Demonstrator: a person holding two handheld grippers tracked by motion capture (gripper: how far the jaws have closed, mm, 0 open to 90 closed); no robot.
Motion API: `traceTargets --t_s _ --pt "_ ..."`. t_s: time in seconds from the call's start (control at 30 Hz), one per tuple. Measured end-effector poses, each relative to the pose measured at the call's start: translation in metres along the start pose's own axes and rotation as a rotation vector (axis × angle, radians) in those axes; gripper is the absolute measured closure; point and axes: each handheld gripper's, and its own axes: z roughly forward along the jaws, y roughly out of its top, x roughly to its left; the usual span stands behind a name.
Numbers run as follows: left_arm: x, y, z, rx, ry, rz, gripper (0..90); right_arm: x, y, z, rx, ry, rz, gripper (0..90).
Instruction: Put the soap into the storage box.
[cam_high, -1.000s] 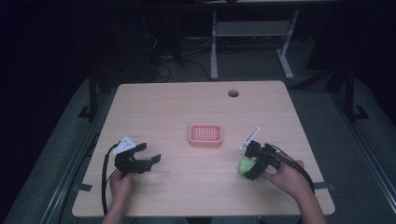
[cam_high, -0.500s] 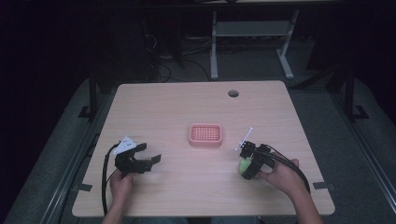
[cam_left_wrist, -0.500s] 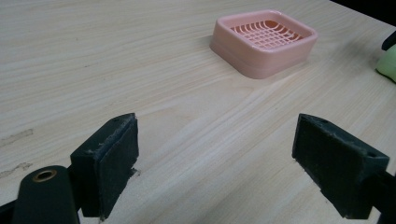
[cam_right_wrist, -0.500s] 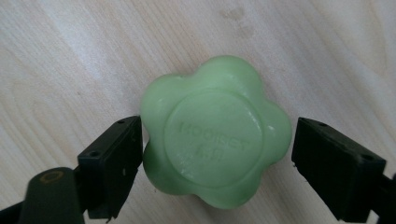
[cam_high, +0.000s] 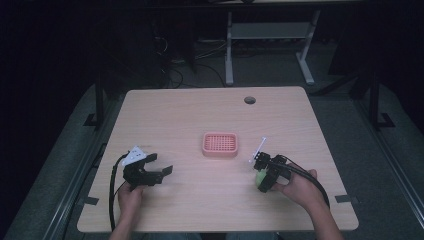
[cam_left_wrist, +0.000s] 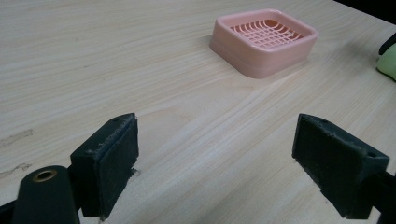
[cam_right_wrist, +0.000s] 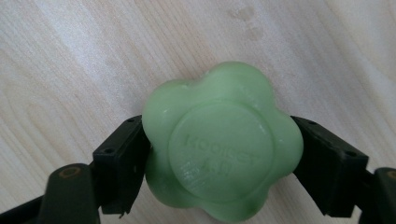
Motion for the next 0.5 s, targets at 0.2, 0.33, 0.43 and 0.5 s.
traceTargets --t_s 0.2,0.33,0.43,0.5 --pt "-0.0007 -0.0001 0.0001 0.002 0.002 -0.001 14.3 0.0003 0.0015 0.0002 0.013 -0.007 -0.008 25.6" --pt "-0.0006 0.0000 0.0001 0.002 0.002 -0.001 14.3 0.0000 0.0019 -0.0001 0.017 -0.002 -0.009 26.0" --pt "-0.0008 -0.0001 0.0002 0.002 0.002 -0.001 14.3 -0.0003 0.0020 -0.0003 0.018 -0.001 -0.014 26.3" --pt "-0.0009 -0.0001 0.0003 0.002 0.002 -0.002 14.3 -0.0007 0.0020 -0.0004 0.019 0.001 -0.015 26.3"
